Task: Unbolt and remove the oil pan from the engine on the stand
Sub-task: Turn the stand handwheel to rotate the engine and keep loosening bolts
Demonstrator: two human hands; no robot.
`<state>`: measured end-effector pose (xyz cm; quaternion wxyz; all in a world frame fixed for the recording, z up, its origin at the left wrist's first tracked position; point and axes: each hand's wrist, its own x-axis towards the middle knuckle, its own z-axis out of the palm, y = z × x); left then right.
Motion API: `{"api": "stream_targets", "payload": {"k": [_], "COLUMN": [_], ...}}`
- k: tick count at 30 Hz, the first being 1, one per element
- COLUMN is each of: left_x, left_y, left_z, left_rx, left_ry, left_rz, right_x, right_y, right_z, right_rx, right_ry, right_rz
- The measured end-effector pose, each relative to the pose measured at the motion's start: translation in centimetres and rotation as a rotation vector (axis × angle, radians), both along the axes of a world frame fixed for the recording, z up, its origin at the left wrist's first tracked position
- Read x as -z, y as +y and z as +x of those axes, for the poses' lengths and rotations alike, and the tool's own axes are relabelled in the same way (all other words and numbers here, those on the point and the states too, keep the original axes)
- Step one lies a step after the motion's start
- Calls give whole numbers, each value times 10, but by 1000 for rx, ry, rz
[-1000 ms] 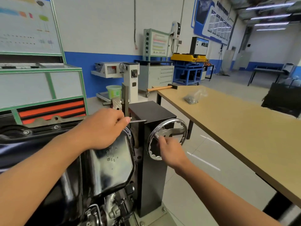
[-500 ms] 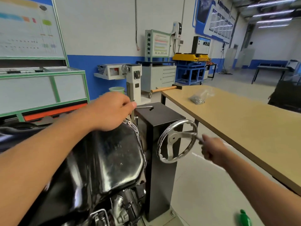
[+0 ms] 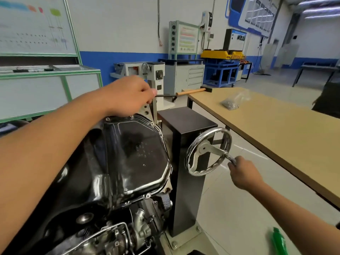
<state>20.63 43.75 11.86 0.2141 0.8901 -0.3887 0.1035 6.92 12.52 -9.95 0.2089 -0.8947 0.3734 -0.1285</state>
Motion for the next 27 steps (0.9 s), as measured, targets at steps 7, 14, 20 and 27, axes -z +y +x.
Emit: {"api": "stream_targets", "payload": {"k": [7,14,20,27], "left_x": [-6,-3,0,-4], "left_y": [-3,-3,3,8], "left_z": [8,10,6,-1], "left_rx": [-34,-90,-107,-92], "left_ry": [1,-2,-21,18], "left_rz": [-1,3,9,-25], "right_x": [-40,-28,67,77], "right_y": [5,90,59,59], "right_z": [10,11,-2,6], "right_rx": [71,-277,-196,-270], "right_ry": [-404,-552,-291,-155], "right_rz": [29,145,25,-82]}}
